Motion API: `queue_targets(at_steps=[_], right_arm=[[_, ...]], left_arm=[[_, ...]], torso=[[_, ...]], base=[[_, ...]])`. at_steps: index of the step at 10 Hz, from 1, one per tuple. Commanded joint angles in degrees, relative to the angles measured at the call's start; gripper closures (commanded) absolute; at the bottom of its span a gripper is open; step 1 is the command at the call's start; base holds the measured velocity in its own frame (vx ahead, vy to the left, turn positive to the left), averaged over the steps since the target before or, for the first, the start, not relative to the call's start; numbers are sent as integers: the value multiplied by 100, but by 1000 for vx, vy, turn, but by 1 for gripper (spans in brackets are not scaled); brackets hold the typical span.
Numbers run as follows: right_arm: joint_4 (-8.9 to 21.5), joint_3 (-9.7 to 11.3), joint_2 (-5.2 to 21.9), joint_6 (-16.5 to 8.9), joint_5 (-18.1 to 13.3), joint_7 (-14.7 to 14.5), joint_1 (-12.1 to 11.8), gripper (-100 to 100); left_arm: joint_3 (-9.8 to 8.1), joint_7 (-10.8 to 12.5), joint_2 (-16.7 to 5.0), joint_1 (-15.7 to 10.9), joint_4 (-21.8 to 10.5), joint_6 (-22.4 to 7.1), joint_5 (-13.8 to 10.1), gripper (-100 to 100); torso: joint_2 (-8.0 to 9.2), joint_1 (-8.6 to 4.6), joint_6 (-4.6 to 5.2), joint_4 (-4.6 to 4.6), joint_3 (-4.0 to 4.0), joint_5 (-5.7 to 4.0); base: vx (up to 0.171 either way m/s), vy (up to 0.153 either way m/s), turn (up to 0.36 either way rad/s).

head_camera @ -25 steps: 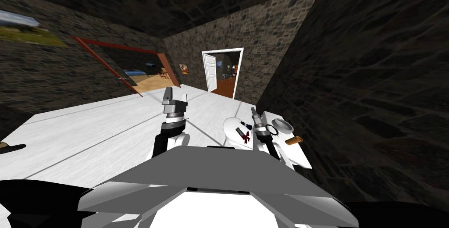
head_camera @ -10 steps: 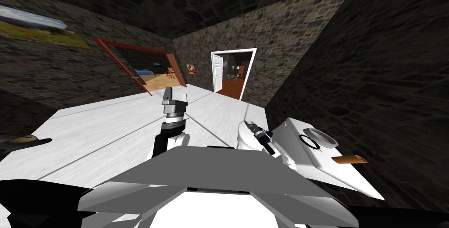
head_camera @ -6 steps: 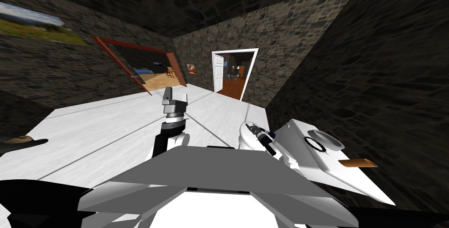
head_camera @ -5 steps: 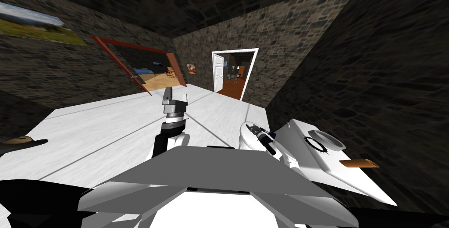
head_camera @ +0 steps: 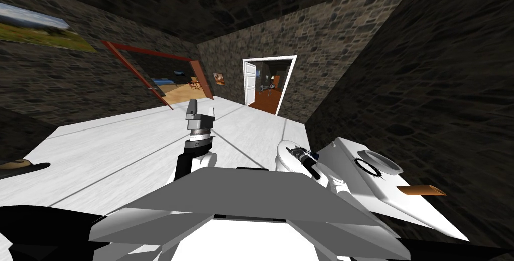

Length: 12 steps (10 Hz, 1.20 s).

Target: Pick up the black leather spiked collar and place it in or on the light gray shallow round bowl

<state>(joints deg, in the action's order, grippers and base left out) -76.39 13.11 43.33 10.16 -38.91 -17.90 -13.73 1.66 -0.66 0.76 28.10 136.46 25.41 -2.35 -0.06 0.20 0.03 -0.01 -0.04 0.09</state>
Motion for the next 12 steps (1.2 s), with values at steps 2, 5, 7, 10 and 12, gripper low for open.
queue_targets(at_steps=[2,5,7,10,12], right_arm=[[337,-17,1,64,-37,-43,49,-100],[709,124,226,-46,-267,-75,152,-100],[1056,265,447,-149,-485,-101,254,-100],[1557,538,870,-332,-882,-134,461,-100],[2062,669,1053,-411,-1057,-140,562,-100]], left_arm=[[0,0,0,0,0,0,0,0],[0,0,0,0,0,0,0,0],[0,0,0,0,0,0,0,0],[0,0,0,0,0,0,0,0],[0,0,0,0,0,0,0,0]], torso=[[5,-12,0,1,3,-2],[7,-11,2,2,4,-2],[3,-12,0,1,2,-3],[2,-12,0,0,1,-3],[6,-18,1,1,3,-3]], base=[[10,19,3],[20,37,-13],[33,46,-17],[32,44,-26],[25,23,-21]])
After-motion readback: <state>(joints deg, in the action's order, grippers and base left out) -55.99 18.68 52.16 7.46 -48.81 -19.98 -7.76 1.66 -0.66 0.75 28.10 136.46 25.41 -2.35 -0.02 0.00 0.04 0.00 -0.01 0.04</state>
